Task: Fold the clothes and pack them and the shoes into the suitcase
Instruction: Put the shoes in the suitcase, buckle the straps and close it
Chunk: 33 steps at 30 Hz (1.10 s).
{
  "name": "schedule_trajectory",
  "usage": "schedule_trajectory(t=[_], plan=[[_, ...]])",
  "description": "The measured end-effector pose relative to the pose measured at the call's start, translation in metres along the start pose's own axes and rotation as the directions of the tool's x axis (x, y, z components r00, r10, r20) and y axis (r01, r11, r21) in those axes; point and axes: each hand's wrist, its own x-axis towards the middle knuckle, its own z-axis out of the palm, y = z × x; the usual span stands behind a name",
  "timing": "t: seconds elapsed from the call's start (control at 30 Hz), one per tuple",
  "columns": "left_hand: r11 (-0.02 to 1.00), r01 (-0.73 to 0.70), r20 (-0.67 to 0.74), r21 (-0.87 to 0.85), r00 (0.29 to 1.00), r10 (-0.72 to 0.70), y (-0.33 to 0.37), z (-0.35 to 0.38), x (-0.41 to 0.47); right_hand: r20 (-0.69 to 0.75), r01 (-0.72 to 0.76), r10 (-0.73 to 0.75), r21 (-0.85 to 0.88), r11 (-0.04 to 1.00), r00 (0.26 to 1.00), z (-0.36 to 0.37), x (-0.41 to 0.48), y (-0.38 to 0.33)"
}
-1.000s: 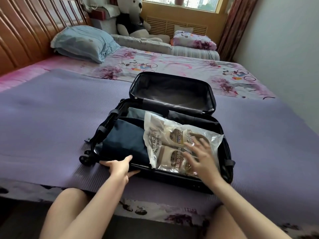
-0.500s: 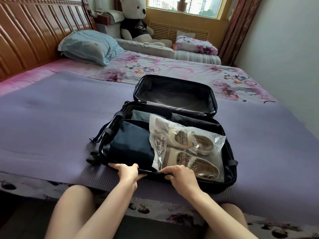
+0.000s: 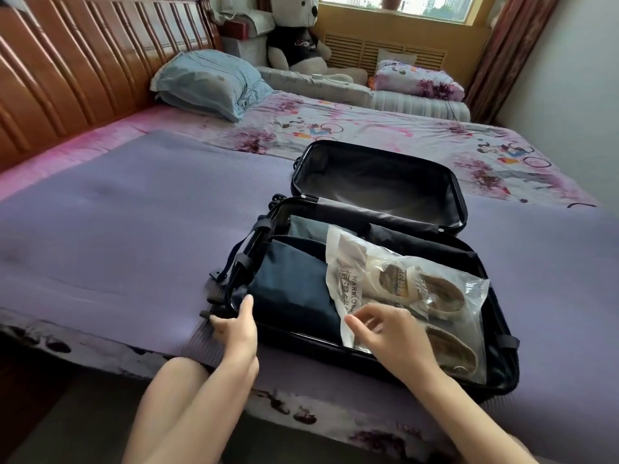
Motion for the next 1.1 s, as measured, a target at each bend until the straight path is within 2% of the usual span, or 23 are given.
schedule_trajectory(t=[0.07,0.13,0.23,0.33,0.43,0.53,0.7,0.8,0.87,0.93,1.0,1.03,1.1], plan=[[0.998,-0.063,-0.009,0.029,0.998,0.063,0.01,-0.018,0.03,-0.122,0.06,-0.051,0.071,0.996,0.991,0.005,0.019,-0.018],[0.991,-0.131,0.054,0.022,0.99,0.13,0.018,-0.031,0.054,-0.112,0.114,-0.102,0.101,0.988,0.988,0.017,0.04,-0.037],[0.972,-0.214,0.108,0.091,0.973,0.204,0.029,-0.043,0.078,0.049,0.17,-0.175,0.088,0.981,0.983,0.045,0.073,-0.065],[0.918,-0.309,0.14,0.248,0.949,0.282,0.036,-0.053,0.108,0.216,0.199,-0.204,0.043,0.979,0.955,0.072,0.102,-0.094],[0.769,-0.44,0.23,0.465,0.898,0.375,0.034,-0.059,0.137,0.327,0.229,-0.212,-0.016,0.973,0.921,0.095,0.125,-0.115],[0.592,-0.569,0.385,0.57,0.822,0.42,0.034,-0.058,0.167,0.404,0.249,-0.189,-0.1,0.963,0.895,0.124,0.138,-0.119],[0.411,-0.723,0.628,0.556,0.689,0.362,0.042,-0.04,0.212,0.364,0.26,-0.199,-0.126,0.957,0.91,0.154,0.133,-0.112],[0.237,-0.781,0.729,0.577,0.624,0.281,0.041,-0.03,0.23,0.346,0.266,-0.216,-0.103,0.958,0.913,0.157,0.132,-0.11],[0.189,-0.825,0.753,0.533,0.564,0.339,0.037,-0.028,0.237,0.339,0.269,-0.225,-0.086,0.959,0.913,0.158,0.132,-0.11],[0.211,-0.834,0.734,0.51,0.55,0.4,0.034,-0.031,0.242,0.34,0.269,-0.229,-0.073,0.96,0.912,0.158,0.131,-0.109],[0.298,-0.81,0.681,0.506,0.587,0.439,0.033,-0.037,0.242,0.337,0.268,-0.233,-0.062,0.961,0.912,0.158,0.13,-0.109],[0.383,-0.782,0.623,0.492,0.624,0.471,0.034,-0.04,0.241,0.334,0.267,-0.235,-0.053,0.962,0.913,0.158,0.13,-0.109],[0.628,-0.676,0.471,0.386,0.73,0.495,0.041,-0.047,0.232,0.327,0.252,-0.236,-0.008,0.968,0.915,0.157,0.131,-0.108]])
